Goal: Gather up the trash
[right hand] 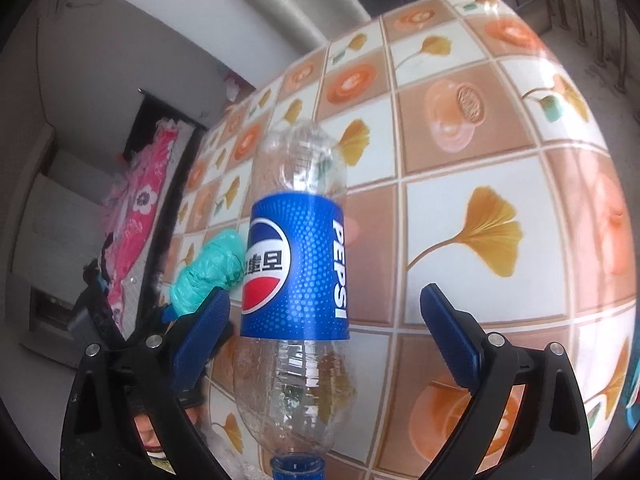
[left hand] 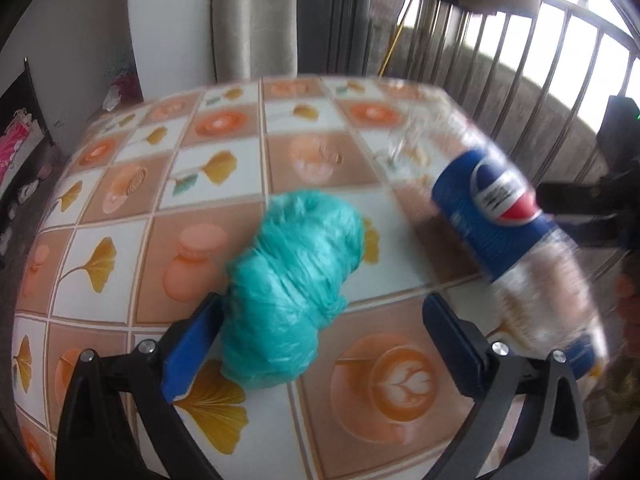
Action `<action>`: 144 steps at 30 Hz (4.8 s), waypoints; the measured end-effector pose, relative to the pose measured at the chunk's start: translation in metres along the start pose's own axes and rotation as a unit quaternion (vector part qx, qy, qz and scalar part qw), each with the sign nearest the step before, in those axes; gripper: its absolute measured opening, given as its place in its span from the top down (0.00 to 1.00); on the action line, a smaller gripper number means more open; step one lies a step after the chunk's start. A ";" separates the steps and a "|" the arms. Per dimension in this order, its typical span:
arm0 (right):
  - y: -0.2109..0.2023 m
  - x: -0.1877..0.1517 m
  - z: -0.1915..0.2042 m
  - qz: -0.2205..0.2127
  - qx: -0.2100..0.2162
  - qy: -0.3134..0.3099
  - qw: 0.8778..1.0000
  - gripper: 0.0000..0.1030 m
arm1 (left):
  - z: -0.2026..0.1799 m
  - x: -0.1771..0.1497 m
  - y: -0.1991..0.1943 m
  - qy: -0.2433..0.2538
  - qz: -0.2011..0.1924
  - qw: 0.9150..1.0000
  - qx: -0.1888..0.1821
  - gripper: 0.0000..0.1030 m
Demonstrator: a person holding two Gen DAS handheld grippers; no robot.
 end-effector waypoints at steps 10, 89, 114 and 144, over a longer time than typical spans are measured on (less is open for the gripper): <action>-0.011 -0.024 0.003 0.013 -0.015 -0.059 0.998 0.15 | 0.005 0.018 -0.025 0.023 -0.053 0.998 -0.022 0.18; -0.069 -0.028 -0.027 -0.001 0.085 0.014 0.996 0.45 | -0.067 0.046 -0.057 -0.013 -0.016 0.997 -0.080 0.51; -0.271 -0.080 -0.370 -0.202 -0.071 0.312 0.926 0.45 | -0.414 0.105 0.049 0.160 0.122 0.931 -0.305 0.51; -0.264 -0.081 -0.407 -0.281 -0.153 0.313 0.894 0.26 | -0.384 0.125 0.015 0.088 0.028 0.951 -0.294 0.12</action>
Point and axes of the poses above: each gripper's, at about its wrist camera, not at the fingertips, and y roughly the way its jaws point, z to its left, x to its top, the point moved 4 cm from there along y, roughly the way its jaws point, and after that the axes turned 13 degrees about y, right-handed, at the moved point
